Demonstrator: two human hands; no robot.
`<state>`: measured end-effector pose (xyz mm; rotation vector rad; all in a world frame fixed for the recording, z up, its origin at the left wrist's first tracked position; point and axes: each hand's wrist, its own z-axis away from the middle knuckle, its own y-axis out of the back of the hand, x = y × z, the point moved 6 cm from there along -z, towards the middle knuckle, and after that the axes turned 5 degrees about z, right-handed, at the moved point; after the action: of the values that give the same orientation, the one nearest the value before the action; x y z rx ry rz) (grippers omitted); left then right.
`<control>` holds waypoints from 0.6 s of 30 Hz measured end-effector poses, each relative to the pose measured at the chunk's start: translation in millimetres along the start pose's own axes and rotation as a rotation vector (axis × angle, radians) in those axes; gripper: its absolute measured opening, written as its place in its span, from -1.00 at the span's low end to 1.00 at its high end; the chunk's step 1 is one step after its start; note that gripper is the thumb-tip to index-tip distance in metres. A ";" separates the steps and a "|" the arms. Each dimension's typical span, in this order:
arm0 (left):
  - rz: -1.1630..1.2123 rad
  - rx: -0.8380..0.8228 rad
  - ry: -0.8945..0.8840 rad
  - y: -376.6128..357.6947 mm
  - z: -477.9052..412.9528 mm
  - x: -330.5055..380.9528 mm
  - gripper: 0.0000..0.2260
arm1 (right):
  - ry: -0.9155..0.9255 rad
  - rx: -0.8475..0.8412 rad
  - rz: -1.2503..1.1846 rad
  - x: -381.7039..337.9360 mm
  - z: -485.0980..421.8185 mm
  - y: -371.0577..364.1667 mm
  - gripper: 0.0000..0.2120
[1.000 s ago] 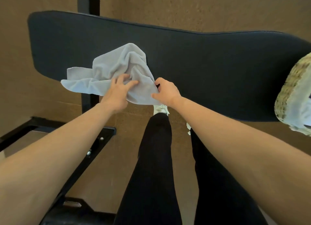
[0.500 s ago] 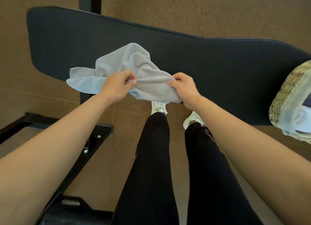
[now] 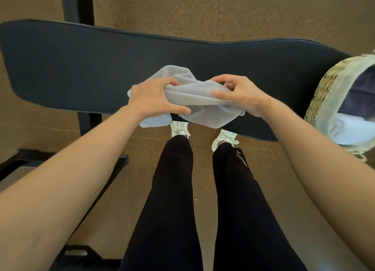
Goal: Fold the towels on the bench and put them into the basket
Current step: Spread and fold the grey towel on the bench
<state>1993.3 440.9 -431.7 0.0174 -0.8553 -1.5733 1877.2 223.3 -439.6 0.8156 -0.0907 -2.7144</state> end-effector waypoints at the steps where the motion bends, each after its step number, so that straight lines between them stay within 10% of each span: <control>1: -0.008 0.028 0.033 -0.7 -0.8 -1.6 -0.43 | 0.032 -0.085 0.119 -2.6 3.1 -4.2 -0.46; 4: -0.043 0.093 0.108 -5.8 -2.4 -4.5 -0.53 | 0.113 -0.068 0.419 -6.3 5.5 -16.4 -0.17; 10: -0.255 0.315 0.090 -9.7 -6.5 6.3 -0.45 | 0.189 0.200 0.272 -8.0 13.4 -13.7 -0.87; 18: 0.114 0.446 -0.387 -21.7 11.0 89.4 -0.74 | 0.145 0.276 0.161 -9.8 33.8 -17.0 -0.50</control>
<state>1950.1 367.9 -394.3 -0.0165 -1.4742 -1.2703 1861.8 241.6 -408.6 1.0308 -0.4855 -2.5152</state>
